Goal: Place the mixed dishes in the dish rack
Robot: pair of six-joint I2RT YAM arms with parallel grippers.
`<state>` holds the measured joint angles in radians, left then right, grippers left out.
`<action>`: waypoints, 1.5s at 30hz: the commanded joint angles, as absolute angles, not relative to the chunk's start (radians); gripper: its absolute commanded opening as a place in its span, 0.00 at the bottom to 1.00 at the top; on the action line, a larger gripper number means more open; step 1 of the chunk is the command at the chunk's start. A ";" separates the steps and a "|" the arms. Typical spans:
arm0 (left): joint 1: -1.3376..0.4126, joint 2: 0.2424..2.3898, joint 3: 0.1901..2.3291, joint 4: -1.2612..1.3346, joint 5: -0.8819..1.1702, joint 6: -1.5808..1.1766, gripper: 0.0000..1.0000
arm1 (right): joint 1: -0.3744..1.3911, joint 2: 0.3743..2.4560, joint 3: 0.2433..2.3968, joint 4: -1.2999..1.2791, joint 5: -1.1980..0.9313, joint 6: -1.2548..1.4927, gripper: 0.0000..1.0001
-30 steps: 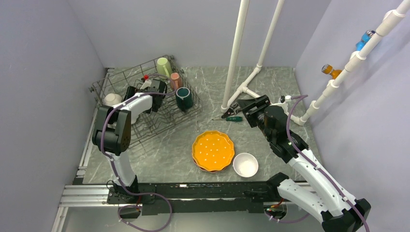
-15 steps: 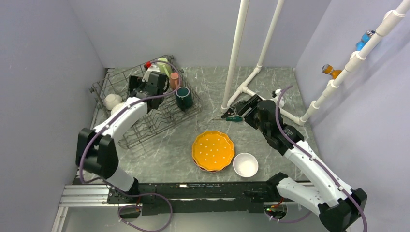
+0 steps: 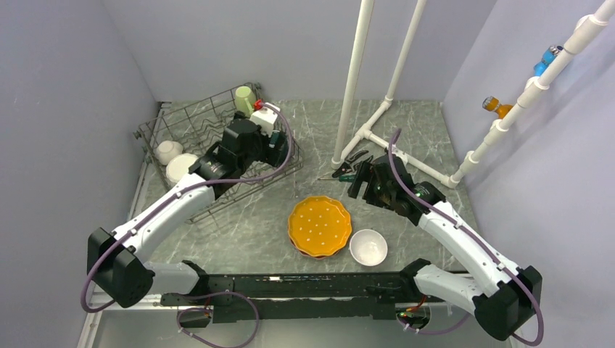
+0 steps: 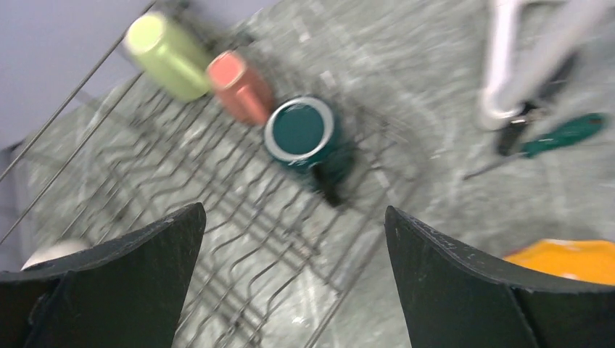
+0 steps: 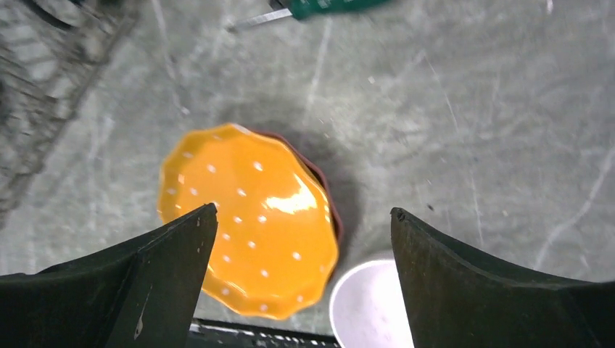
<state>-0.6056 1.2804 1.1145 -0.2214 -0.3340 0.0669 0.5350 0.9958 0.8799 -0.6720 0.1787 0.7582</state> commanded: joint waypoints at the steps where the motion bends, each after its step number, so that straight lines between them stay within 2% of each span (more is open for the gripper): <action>1: -0.607 1.269 1.297 -0.255 -0.003 0.036 0.99 | 0.577 0.988 0.850 -0.822 0.215 0.782 0.86; 4: -0.607 1.271 1.308 -0.280 0.059 0.031 0.99 | 0.618 0.952 0.775 -0.818 0.228 0.869 0.70; 5: -0.607 1.255 1.263 -0.253 0.070 0.042 0.99 | 0.633 0.950 0.757 -0.819 0.231 0.914 0.69; 9: -0.628 1.155 1.033 -0.065 0.011 0.096 1.00 | 0.713 0.994 0.738 -0.839 0.286 1.072 0.69; 16: -0.729 1.154 1.055 -0.120 -0.168 0.201 0.99 | 0.756 1.085 0.725 -0.918 0.330 1.390 0.70; 21: -0.768 1.156 1.047 -0.113 -0.196 0.223 0.99 | 0.758 1.101 0.693 -0.942 0.344 1.597 0.70; 32: -0.774 1.182 1.060 -0.120 -0.199 0.226 0.99 | 0.758 1.113 0.714 -0.926 0.430 1.749 0.62; 45: -0.773 1.193 1.072 -0.131 -0.205 0.232 0.98 | 0.755 1.121 0.600 -0.789 0.393 1.820 0.38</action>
